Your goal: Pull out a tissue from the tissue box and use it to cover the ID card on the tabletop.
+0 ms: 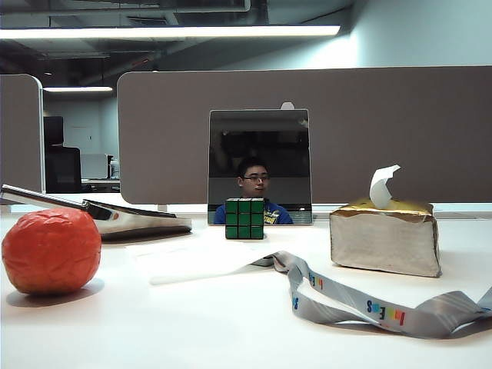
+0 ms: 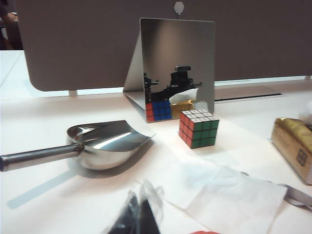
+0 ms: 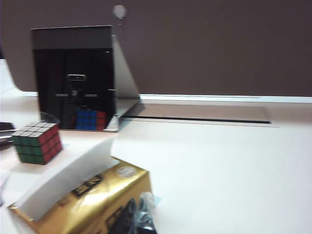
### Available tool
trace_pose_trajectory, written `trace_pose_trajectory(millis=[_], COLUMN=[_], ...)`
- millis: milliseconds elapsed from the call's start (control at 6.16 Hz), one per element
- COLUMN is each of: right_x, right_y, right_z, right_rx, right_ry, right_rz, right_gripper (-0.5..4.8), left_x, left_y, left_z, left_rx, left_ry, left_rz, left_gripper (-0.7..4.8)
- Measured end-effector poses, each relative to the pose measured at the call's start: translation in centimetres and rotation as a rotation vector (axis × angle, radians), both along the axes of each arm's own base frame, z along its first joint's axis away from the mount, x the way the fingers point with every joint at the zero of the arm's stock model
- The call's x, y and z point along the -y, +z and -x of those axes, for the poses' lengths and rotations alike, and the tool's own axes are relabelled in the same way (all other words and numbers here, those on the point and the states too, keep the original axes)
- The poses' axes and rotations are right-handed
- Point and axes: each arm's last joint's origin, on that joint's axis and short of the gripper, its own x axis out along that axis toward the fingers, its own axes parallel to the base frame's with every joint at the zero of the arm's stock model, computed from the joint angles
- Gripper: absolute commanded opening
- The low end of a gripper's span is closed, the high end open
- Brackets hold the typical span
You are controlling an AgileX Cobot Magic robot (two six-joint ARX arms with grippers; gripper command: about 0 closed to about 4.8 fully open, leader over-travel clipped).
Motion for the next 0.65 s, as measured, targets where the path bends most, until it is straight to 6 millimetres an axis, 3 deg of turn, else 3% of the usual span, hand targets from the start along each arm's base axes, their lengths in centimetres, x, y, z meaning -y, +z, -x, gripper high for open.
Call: trace_pose_trajectory(millis=[162,649], right_x=[-0.39,-0.19], right_y=[0.41,0.57], right_z=[0.05,0.04], right_rx=[0.044,0.06], right_ry=[0.01,-0.06], right_rz=[0.003,-0.003], right_gripper=[-0.06,-0.06], left_x=[-0.44,-0.65], left_y=[0.02,0.01], left_z=[-0.15,-0.2], left_rx=[0.0,0.0], left_ry=[0.161,0.233], left_rz=[0.011,0.014], left_gripper=[-0.06,-0.06])
